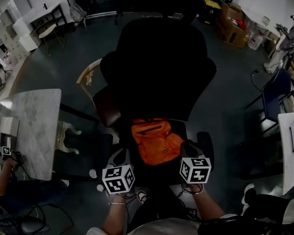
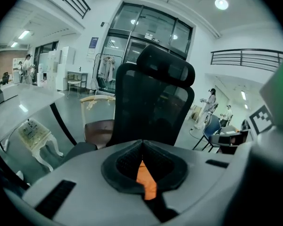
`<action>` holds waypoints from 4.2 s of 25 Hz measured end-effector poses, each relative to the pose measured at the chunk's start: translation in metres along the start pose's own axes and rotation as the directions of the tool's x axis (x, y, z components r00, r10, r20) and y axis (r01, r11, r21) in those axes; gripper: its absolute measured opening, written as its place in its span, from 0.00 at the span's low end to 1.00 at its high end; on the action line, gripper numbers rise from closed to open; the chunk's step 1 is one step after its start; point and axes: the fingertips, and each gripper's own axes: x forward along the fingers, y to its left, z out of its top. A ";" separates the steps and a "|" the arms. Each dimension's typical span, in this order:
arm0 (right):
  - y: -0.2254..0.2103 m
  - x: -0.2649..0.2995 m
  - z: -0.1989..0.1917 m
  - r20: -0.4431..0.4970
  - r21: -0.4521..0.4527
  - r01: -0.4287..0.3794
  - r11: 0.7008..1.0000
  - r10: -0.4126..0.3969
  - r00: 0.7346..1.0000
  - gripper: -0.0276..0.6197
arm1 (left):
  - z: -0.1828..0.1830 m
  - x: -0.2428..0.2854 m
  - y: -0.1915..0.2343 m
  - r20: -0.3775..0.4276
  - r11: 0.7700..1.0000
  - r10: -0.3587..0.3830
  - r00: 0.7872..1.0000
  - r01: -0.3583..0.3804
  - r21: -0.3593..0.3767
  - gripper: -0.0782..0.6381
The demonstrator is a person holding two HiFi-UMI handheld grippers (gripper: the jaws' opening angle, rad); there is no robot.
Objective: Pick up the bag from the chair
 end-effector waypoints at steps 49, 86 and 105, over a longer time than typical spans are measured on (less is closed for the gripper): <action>-0.042 0.176 -0.139 -0.206 0.055 -0.013 0.998 0.024 0.978 0.09 | -0.165 0.158 0.055 -0.206 0.988 0.059 0.977 -0.087 -0.128 0.13; -0.043 0.240 -0.176 -0.255 0.048 -0.014 0.999 0.026 0.967 0.09 | -0.167 0.256 0.096 -0.205 0.992 0.010 0.979 -0.035 -0.121 0.41; -0.042 0.275 -0.187 -0.256 0.060 0.007 0.998 0.009 0.967 0.09 | -0.172 0.319 0.120 -0.225 0.989 -0.031 0.974 -0.004 -0.150 0.44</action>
